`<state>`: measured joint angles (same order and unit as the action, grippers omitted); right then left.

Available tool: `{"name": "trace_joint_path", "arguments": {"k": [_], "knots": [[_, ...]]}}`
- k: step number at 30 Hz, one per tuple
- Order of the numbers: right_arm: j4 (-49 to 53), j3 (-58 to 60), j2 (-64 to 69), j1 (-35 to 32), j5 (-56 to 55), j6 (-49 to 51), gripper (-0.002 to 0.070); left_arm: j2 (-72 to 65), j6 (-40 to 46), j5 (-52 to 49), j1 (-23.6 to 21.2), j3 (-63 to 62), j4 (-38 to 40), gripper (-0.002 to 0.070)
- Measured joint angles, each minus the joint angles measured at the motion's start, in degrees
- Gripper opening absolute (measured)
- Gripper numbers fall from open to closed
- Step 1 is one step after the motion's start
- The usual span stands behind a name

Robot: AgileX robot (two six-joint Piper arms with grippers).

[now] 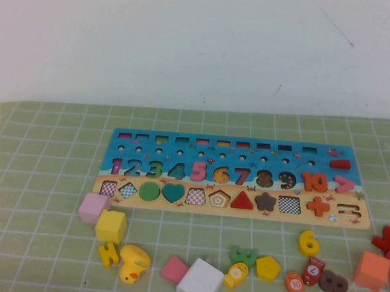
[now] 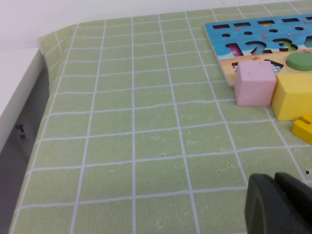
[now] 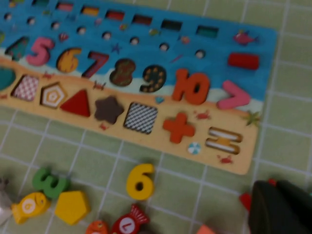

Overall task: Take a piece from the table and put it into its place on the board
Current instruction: Pick up the "number 6"

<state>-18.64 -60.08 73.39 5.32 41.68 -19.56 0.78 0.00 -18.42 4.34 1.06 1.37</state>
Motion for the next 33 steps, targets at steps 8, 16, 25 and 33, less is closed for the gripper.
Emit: {"name": "trace_joint_path", "arguments": {"k": [8,16,25,33], "knots": [[14.2,-2.6,12.7,16.9,-0.1,16.0,0.0002,0.0,0.0,0.0,0.0,0.0,0.0,-0.0002],[25.1,-8.6,20.4,24.4,5.0,31.6,0.0149,0.0,0.0,0.0,0.0,0.0,0.0,-0.0002],[25.0,-9.7,27.6,24.6,5.8,39.5,0.0403,0.0,0.0,0.0,0.0,0.0,0.0,-0.0002],[24.9,-9.7,30.8,24.6,4.2,40.2,0.0411,0.0,0.0,0.0,0.0,0.0,0.0,-0.0002]]}}
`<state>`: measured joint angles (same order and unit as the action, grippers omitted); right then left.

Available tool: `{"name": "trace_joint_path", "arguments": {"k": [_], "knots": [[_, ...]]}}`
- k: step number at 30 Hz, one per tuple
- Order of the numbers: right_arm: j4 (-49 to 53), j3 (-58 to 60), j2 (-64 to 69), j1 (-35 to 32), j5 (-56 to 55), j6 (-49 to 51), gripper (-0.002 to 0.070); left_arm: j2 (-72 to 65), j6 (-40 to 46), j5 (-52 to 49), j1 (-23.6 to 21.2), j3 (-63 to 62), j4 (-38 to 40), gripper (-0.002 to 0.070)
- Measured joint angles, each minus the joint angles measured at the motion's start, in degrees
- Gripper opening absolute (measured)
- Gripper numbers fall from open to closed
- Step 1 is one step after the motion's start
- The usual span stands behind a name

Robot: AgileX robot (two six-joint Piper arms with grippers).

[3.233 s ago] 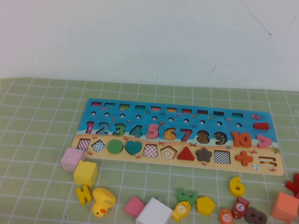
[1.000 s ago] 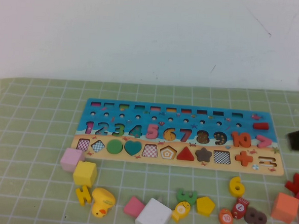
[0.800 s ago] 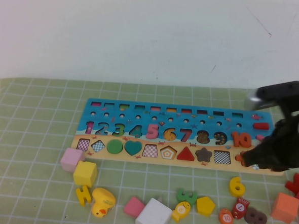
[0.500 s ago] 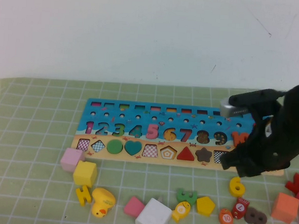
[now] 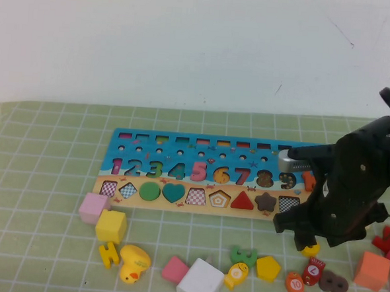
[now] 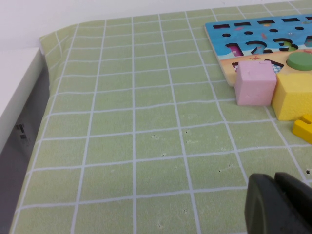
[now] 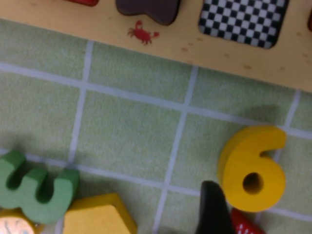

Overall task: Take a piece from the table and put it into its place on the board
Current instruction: Pick up the "number 6", then place the "number 6" into the hole of the number 6

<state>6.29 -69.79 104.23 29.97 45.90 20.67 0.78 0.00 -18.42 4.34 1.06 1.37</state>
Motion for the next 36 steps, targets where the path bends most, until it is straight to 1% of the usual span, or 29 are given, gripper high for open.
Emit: {"name": "trace_joint_path", "arguments": {"k": [9,11,16,21,26,36], "knots": [[-1.6,-0.1,2.5,-2.0,-1.5,0.2,0.0407,0.0,0.0,0.0,0.0,0.0,0.0,-0.0002],[-1.9,-0.1,2.6,-2.0,-1.6,0.2,0.0389,0.0,0.0,0.0,0.0,0.0,0.0,-0.0002],[-3.0,-0.1,2.6,-2.0,-2.1,0.2,0.0314,0.0,0.0,0.0,0.0,0.0,0.0,-0.0002],[-3.3,-0.1,2.6,-2.0,-2.3,0.2,0.0284,0.0,0.0,0.0,0.0,0.0,0.0,-0.0002],[-3.4,-0.9,2.7,-2.0,-2.2,-0.6,0.0272,0.0,0.0,0.0,0.0,0.0,0.0,-0.0002],[-4.6,-8.7,2.8,-2.0,0.9,-3.1,0.027,0.0,0.0,0.0,0.0,0.0,0.0,-0.0002]]}}
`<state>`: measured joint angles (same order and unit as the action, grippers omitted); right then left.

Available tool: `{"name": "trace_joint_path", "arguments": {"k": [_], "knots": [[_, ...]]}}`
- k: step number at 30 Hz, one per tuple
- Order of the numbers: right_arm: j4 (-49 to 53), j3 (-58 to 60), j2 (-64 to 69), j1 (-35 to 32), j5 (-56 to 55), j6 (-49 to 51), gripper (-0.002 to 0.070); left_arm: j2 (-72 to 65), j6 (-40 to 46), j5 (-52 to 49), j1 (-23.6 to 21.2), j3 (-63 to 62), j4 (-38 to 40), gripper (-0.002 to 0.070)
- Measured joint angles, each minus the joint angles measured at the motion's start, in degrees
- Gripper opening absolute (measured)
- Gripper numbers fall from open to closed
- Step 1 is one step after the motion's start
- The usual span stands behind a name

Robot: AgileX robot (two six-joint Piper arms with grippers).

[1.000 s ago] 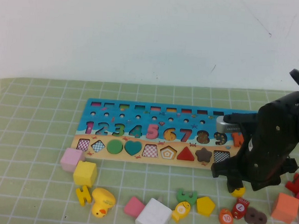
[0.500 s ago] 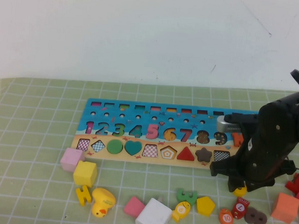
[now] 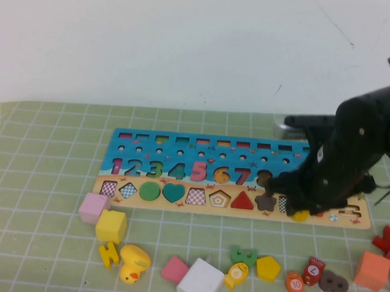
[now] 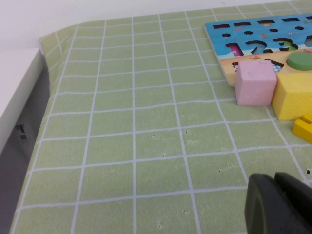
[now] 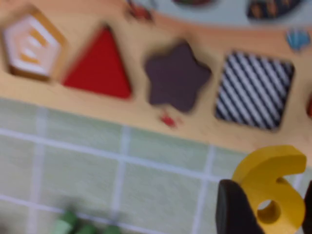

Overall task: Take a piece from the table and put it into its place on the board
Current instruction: Place the "number 6" into the hole of the number 6

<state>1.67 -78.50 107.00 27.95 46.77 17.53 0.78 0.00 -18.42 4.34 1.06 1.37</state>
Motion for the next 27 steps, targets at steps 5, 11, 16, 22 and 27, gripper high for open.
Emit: {"name": "trace_joint_path", "arguments": {"k": [5,11,16,22,27], "knots": [[-3.0,-3.7,0.0,0.0,-1.4,-3.2,0.027,0.0,0.0,0.0,0.0,0.0,0.0,-0.0002],[-7.1,-10.6,3.1,0.0,-2.1,-7.6,0.027,0.0,0.0,0.0,0.0,0.0,0.0,-0.0002],[-9.7,-18.7,8.7,0.0,0.3,-8.9,0.027,0.0,0.0,0.0,0.0,0.0,0.0,-0.0002],[-10.7,-27.1,16.2,0.5,3.1,-9.1,0.0269,0.0,0.0,0.0,0.0,0.0,0.0,-0.0002],[-10.8,-32.6,21.4,2.3,4.4,-9.1,0.0269,0.0,0.0,0.0,0.0,0.0,0.0,-0.0002]]}}
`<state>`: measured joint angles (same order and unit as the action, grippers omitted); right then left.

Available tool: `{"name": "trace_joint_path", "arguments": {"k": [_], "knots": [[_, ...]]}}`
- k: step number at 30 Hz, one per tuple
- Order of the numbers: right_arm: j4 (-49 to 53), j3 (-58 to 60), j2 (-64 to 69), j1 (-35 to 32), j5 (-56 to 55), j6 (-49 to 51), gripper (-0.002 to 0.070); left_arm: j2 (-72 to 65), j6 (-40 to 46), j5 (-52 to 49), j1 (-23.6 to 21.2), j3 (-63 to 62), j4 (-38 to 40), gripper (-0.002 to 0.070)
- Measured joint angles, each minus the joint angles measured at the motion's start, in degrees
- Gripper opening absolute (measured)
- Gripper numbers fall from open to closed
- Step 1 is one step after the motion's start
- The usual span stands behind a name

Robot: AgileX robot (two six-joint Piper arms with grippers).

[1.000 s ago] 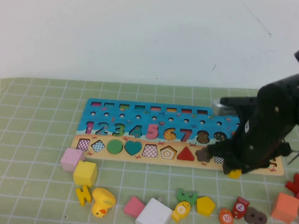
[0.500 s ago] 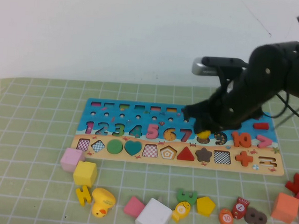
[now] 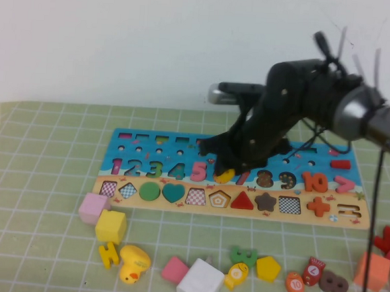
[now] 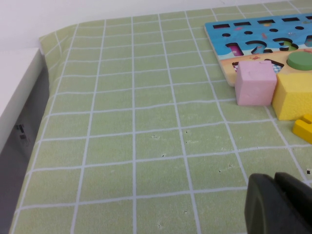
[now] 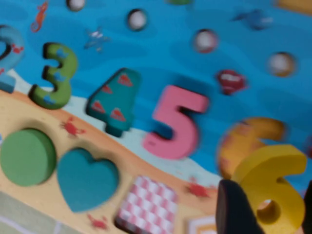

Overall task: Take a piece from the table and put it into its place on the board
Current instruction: Place the "number 6" into the hole of the number 6

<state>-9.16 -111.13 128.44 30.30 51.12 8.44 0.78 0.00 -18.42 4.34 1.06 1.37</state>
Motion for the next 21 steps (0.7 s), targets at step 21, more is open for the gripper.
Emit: {"name": "trace_joint_path", "arguments": {"k": [21], "knots": [[3.0,-6.7,5.5,1.1,3.0,1.5,0.0269,0.0,0.0,0.0,0.0,0.0,0.0,-0.0002]]}}
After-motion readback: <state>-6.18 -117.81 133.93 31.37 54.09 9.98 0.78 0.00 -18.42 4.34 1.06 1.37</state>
